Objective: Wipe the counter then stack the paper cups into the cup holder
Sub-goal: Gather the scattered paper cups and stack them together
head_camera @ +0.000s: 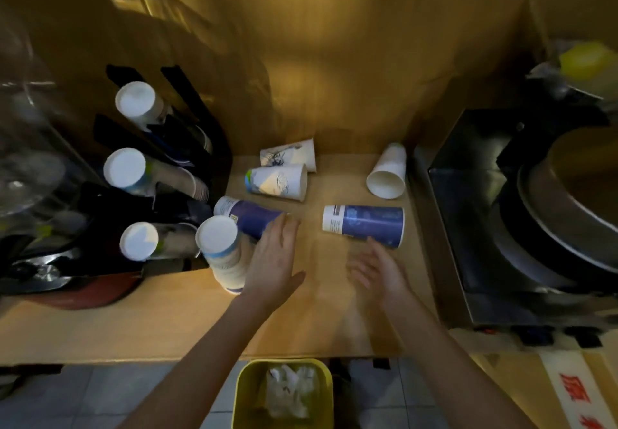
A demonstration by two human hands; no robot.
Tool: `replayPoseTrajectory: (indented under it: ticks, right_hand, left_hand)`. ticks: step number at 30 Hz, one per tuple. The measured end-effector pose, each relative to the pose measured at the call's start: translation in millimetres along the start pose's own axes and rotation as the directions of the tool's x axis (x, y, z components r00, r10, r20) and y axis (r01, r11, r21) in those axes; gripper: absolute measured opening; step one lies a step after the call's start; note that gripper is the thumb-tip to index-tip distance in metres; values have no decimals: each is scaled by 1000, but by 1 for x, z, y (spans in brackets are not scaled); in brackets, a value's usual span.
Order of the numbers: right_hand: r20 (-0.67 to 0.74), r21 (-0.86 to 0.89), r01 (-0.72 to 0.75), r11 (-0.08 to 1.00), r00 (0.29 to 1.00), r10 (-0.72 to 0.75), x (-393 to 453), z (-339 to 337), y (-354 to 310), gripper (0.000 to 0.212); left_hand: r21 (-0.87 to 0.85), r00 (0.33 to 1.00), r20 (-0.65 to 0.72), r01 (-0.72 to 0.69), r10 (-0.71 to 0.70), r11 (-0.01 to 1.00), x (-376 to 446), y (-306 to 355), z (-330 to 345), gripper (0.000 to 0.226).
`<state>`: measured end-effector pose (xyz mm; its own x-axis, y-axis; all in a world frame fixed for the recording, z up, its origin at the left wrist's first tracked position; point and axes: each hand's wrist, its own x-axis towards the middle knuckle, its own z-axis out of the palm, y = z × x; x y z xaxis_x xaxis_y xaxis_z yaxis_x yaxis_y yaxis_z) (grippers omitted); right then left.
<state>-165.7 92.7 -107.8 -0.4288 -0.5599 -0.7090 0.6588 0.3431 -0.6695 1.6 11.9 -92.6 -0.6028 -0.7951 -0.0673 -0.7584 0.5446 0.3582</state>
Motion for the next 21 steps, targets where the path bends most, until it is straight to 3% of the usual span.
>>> replayPoseTrajectory:
  ticks: [4, 8, 14, 18, 21]
  right_hand:
    - [42, 264, -162, 951, 987, 157, 25, 0, -19, 40]
    - [-51, 358, -166, 919, 979, 197, 49, 5, -29, 53]
    - [-46, 416, -171, 893, 977, 208, 73, 13, -37, 37]
    - [-184, 481, -92, 872, 962, 203, 80, 14, -39, 67]
    - [-240, 496, 6, 868, 962, 130, 79, 12, -40, 68]
  left_hand:
    - [266, 996, 89, -2, -23, 964, 24, -2, 13, 93]
    - [466, 996, 88, -43, 2, 884, 39, -11, 24, 89]
    - [493, 992, 122, -33, -31, 870, 53, -27, 31, 89]
    - [537, 988, 151, -64, -21, 841, 57, -29, 33, 89]
    - [582, 987, 158, -92, -2, 808, 64, -29, 31, 83]
